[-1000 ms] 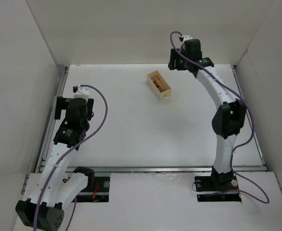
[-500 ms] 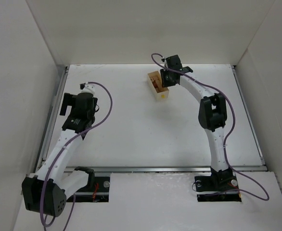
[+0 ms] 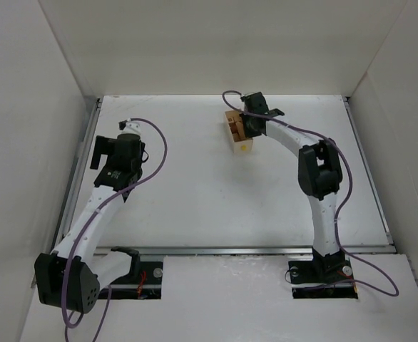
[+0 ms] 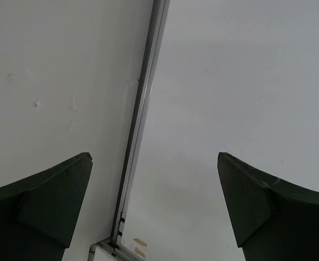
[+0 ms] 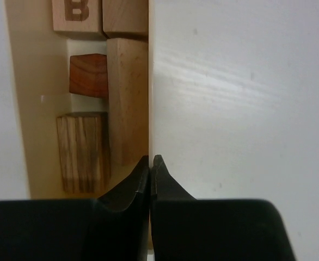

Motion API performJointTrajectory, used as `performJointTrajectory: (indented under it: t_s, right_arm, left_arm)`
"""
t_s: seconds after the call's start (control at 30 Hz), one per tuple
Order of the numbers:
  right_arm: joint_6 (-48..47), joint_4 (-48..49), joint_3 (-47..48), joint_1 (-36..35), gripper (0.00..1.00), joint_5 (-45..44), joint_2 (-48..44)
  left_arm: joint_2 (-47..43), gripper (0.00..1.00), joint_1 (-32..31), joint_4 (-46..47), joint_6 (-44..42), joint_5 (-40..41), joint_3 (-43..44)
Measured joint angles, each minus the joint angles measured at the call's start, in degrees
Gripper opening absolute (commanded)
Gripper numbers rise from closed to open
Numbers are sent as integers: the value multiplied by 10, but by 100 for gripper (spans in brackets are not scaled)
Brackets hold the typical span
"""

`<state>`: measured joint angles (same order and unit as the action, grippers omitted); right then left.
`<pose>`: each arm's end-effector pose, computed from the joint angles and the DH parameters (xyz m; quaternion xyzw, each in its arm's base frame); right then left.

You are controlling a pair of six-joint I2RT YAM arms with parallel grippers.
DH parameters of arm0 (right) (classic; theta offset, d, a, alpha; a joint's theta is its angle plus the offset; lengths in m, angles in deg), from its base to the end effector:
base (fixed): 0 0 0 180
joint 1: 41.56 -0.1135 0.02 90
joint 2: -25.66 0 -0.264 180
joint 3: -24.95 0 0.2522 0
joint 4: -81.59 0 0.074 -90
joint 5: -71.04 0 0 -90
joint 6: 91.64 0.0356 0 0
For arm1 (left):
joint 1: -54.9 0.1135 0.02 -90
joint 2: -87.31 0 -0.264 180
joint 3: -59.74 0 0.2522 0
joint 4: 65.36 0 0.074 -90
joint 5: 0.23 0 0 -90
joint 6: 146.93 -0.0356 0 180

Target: Build the wood block tower

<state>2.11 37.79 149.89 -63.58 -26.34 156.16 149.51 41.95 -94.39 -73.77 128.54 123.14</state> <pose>0.4779 0.1883 0.2069 -0.1265 0.9275 0.0184 0.3513 0.2379 -0.0318 0.3048 0.0420 0.8248 0.3006 0.4771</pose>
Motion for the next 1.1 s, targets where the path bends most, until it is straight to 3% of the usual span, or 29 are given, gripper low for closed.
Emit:
performJointTrajectory:
  t_s: [0.27,0.43,0.63,0.77,0.83,0.93,1.1]
  right_arm:
    - [-2,12,-248,-32,0,-128,-190]
    - [18,-6,-340,-52,0,-233,-263]
    - [114,-89,-353,-119,0,-408,-250]
    - [191,-193,-287,-183,0,-529,-167]
    - [236,-264,-233,-217,19,-595,-104]
    - [334,-355,-171,-260,65,-659,-19]
    - [413,-429,-161,-309,89,-666,38]
  left_arm:
    - [-30,100,-2,-2,5,-4,3]
    - [-40,100,-12,-2,5,-7,3]
    - [-46,100,-20,-1,5,-9,3]
    - [-49,100,-23,0,5,-10,3]
    - [-50,100,-24,1,5,-10,3]
    - [-52,100,-26,1,5,-10,3]
    - [-66,100,-29,1,5,-10,2]
